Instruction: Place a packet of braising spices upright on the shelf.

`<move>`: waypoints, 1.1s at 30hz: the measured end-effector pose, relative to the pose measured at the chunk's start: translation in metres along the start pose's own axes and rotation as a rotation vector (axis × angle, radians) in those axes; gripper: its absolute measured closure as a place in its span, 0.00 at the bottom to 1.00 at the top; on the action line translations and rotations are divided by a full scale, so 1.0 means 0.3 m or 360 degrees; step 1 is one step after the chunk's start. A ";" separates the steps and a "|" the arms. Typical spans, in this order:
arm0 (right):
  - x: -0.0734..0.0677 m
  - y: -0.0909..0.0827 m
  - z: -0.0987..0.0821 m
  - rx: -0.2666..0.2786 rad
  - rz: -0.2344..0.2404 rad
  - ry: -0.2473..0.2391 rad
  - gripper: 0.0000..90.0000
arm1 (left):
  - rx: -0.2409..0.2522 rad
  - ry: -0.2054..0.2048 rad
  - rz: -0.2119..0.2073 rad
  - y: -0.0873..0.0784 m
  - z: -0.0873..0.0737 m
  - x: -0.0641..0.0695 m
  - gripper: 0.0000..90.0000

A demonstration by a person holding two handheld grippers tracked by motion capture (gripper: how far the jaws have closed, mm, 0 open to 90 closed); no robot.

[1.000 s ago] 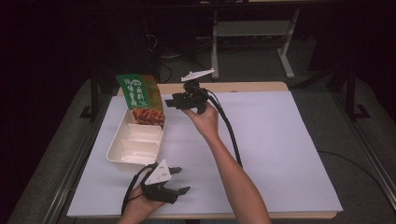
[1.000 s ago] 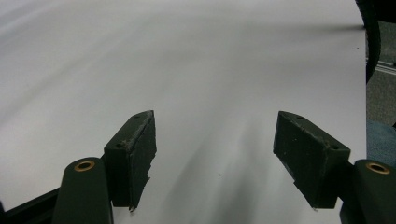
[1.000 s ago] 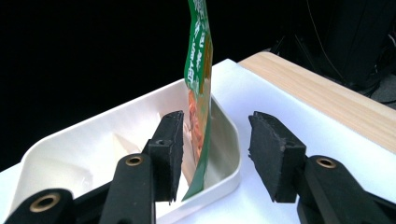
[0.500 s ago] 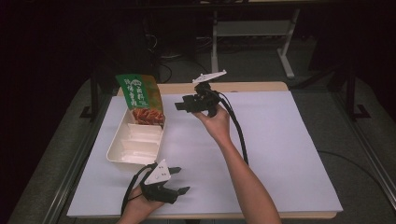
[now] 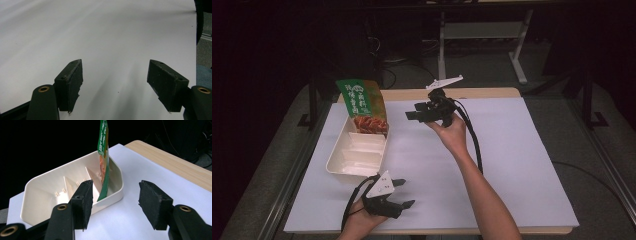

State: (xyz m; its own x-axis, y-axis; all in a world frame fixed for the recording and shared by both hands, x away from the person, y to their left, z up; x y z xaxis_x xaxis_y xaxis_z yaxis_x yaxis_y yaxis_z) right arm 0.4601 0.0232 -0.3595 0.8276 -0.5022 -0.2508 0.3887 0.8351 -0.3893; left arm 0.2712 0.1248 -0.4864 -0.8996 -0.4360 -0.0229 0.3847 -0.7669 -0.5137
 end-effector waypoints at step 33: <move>0.042 -0.180 -0.141 -0.0018 -0.0026 0.0090 0.43 | -0.0012 -0.0013 0.0005 0.001 -0.005 -0.005 0.30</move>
State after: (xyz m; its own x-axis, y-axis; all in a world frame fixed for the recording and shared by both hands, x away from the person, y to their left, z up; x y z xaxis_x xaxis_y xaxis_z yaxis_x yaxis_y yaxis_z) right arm 0.4325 -0.0377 -0.3792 0.7970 -0.5278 -0.2937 0.3970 0.8242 -0.4038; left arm 0.2724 0.1259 -0.4877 -0.8968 -0.4421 -0.0177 0.3859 -0.7619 -0.5202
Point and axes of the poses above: each handheld gripper's, and its own axes: y roughly forward along the jaws, z roughly out of its top, x roughly to its right, the point moved 8 cm from there along y, roughly forward along the jaws, and after that the axes turned 5 degrees about x, right-handed, at the moved point
